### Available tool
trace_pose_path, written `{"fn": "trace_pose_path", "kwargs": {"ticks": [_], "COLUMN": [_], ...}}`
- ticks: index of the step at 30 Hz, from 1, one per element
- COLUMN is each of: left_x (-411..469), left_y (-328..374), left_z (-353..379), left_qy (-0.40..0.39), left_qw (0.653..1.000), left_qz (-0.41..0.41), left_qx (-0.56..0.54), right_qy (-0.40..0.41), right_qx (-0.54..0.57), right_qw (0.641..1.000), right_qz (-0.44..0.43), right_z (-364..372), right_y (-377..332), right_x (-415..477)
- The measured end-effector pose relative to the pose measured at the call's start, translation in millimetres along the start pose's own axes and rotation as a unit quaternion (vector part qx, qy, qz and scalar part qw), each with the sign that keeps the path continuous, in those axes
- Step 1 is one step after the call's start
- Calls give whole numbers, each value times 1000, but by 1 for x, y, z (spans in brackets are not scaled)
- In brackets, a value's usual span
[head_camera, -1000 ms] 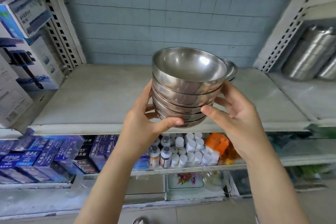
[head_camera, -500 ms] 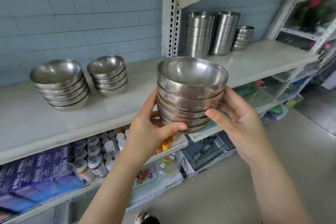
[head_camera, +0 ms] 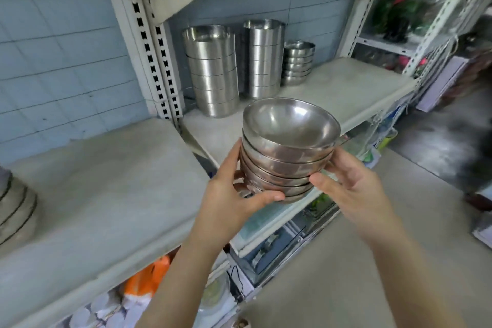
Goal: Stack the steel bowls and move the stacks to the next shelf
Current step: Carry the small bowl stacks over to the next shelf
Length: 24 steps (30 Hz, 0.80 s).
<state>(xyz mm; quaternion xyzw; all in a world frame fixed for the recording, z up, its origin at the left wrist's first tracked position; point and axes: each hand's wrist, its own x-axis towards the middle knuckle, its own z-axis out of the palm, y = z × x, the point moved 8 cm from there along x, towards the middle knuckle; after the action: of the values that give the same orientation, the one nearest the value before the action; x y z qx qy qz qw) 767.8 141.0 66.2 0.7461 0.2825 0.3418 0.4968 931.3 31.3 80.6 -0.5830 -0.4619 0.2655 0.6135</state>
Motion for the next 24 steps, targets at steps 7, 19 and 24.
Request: {"fn": "trace_pose_path", "kwargs": {"ticks": [7,19,24], "left_x": [112,320,393], "left_y": [-16,-63,-80], "left_z": [73,213,267], "left_qy": [-48,-22,19], "left_qw": [999,998,995], "left_qz": [-13,-52,-102], "left_qx": [-14,-25,-3], "right_qy": [36,-29,-99], "right_qx": [-24,-28,-4], "right_qw": [999,999,995], "right_qz": [19,18,30], "right_z": [-79,-232,-288], "right_y": [46,141,184], "right_x": [78,281,370]}}
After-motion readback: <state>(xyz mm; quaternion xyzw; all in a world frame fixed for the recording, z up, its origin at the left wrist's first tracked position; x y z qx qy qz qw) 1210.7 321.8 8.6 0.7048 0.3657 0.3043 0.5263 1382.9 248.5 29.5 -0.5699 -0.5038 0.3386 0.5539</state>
